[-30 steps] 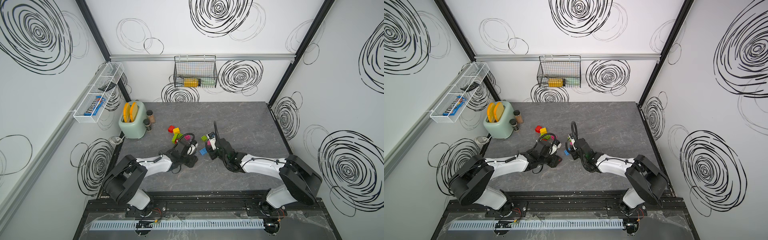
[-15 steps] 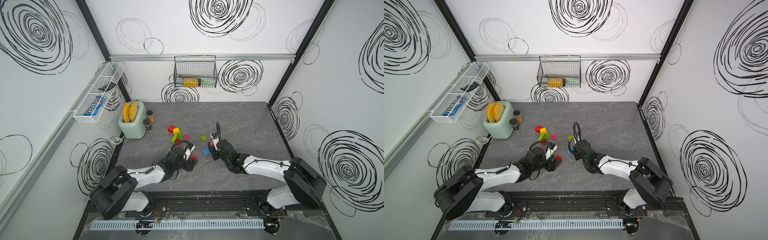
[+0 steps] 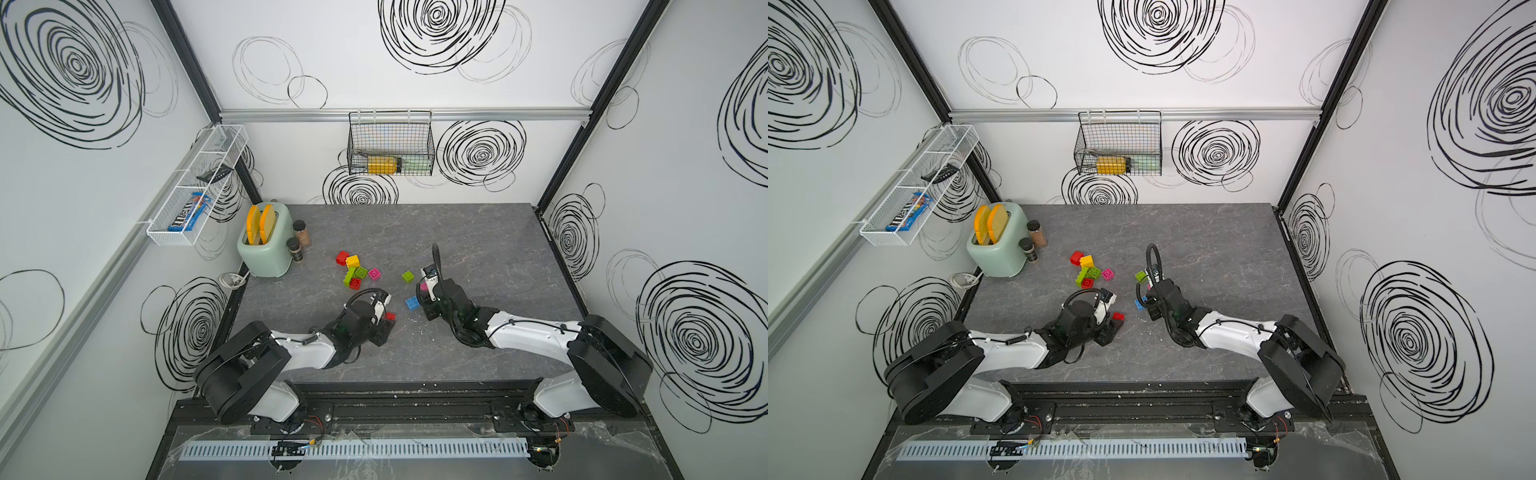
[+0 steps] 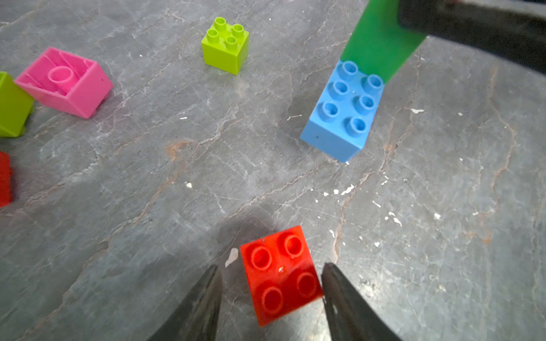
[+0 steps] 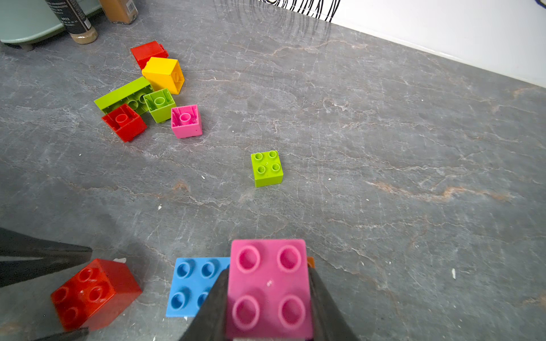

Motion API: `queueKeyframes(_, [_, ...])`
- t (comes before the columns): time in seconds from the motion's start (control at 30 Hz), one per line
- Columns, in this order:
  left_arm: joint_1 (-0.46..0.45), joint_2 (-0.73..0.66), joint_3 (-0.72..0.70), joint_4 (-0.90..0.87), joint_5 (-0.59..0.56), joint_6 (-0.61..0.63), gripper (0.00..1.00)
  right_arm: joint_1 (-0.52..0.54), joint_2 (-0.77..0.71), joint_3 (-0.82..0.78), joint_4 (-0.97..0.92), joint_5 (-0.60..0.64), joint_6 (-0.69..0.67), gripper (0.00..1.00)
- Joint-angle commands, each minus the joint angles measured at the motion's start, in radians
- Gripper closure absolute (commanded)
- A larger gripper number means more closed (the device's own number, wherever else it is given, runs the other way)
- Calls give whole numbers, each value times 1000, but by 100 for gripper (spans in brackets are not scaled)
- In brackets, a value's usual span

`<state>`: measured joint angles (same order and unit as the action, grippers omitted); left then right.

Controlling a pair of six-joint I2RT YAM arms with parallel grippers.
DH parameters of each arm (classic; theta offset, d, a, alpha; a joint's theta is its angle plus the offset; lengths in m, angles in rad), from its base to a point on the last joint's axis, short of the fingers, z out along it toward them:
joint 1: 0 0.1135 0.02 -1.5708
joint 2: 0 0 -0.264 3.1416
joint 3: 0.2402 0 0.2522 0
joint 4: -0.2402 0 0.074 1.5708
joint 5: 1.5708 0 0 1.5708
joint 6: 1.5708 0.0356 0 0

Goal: Assemble the number 4 with lego
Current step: Pick up the lego brick from the center of the board.

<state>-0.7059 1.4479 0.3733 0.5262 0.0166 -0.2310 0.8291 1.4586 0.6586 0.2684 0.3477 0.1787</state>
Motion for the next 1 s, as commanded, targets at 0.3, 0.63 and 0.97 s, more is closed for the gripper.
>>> queueKeyframes(0.3, [11,51,22,84,26,2,46,-8,25,-40,-146,5,-25,100])
queueKeyframes(0.63, [11,44,15,94,41,4,78,-9,24,-40,-147,4,-26,100])
queueKeyframes(0.97, [59,-94,79,156,162,29,100,4,29,-81,-97,-31,-40,100])
